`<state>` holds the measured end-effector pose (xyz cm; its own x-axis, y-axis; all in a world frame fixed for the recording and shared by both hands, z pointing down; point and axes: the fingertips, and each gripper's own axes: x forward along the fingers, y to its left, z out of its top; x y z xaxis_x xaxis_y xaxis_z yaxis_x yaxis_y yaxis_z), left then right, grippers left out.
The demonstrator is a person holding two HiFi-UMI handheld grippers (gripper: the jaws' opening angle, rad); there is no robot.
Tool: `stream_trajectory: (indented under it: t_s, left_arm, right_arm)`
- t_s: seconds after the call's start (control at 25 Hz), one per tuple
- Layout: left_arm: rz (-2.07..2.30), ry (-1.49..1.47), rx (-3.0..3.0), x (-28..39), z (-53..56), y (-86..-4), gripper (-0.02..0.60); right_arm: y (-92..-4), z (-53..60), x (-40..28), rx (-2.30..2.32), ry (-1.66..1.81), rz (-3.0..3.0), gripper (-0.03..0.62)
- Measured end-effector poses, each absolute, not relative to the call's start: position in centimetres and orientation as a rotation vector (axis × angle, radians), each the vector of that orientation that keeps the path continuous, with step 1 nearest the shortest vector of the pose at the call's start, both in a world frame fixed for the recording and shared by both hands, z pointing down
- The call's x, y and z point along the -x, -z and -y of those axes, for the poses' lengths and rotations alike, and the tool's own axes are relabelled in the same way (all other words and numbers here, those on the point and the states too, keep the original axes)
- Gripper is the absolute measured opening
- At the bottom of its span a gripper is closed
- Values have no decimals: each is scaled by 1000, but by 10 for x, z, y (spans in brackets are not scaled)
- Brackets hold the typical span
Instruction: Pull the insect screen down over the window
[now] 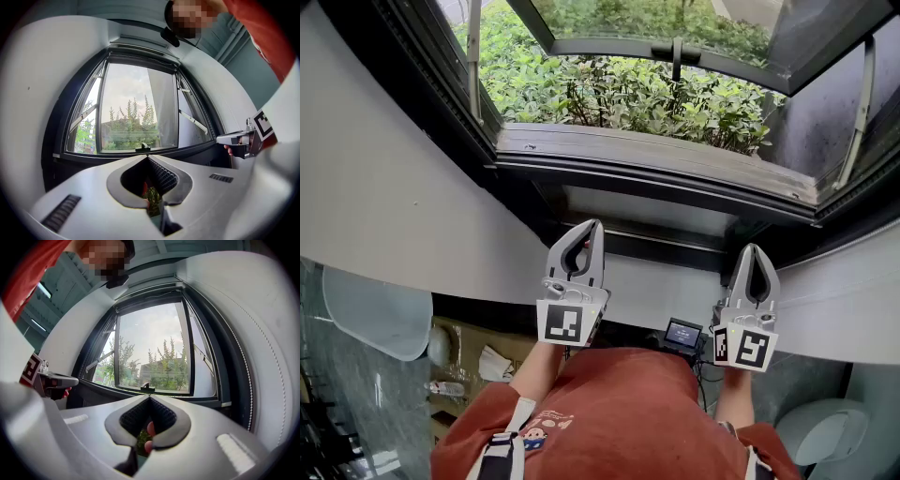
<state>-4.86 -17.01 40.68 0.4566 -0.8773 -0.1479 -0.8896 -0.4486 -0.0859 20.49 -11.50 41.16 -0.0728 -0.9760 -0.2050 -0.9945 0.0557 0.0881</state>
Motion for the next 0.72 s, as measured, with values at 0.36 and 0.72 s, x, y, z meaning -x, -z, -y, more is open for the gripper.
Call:
stream_trajectory:
  t_s: [0.36, 0.72]
  left_arm:
    - [-1556, -107, 2572, 44, 168, -413, 6]
    - [-1524, -136, 2571, 38, 165, -412, 6]
  right_arm:
    - [-411, 113, -204, 2072, -313, -2221, 11]
    - [-407, 111, -206, 2055, -331, -2196, 9]
